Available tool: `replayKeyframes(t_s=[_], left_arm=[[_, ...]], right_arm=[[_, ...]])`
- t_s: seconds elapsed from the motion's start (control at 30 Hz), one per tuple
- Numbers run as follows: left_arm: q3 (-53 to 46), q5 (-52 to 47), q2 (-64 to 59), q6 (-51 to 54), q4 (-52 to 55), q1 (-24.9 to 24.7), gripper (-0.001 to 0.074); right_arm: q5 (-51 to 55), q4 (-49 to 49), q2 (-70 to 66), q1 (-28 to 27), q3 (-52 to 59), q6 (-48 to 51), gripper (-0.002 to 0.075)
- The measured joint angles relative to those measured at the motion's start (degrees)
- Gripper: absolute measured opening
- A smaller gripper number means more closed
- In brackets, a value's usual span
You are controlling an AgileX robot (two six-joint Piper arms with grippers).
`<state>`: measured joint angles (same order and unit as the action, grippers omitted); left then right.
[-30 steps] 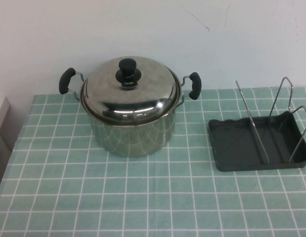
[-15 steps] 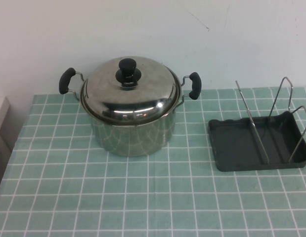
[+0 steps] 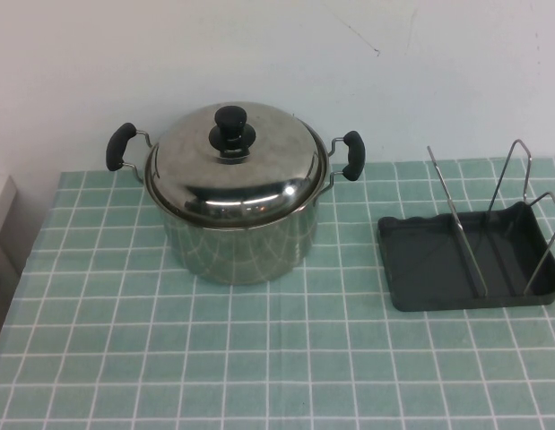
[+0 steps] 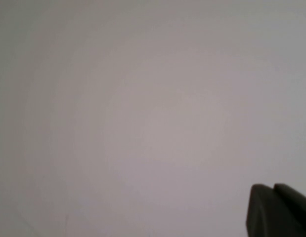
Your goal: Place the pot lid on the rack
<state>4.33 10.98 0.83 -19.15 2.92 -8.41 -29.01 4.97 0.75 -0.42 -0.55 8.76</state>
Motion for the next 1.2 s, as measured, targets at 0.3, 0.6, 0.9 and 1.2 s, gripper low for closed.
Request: replayKeyframes(t_s=[0.3, 0.6, 0.9, 1.2], left_arm=[[15.94, -16.20, -8.20, -1.76, -0.23, 0.00, -0.0003], [16.56, 9.80, -28.20, -8.63, 2.95, 0.00, -0.0003], [16.88, 48.67, -59.83, -17.72, 17.85, 0.00, -0.0003], [25.40, 53.43, -84.04, -20.27, 24.85, 0.00, 0.0111]], right_arm=[[32.05, -3.71, -1.11, 0.00, -13.33, 11.10, -0.0003], [40.45, -4.07, -1.72, 0.00, -11.21, 12.68, -0.0003], [40.55, -4.07, -1.72, 0.00, -11.12, 12.71, -0.0003], [41.68, -4.07, -1.72, 0.00, -11.12, 12.71, -0.0003]])
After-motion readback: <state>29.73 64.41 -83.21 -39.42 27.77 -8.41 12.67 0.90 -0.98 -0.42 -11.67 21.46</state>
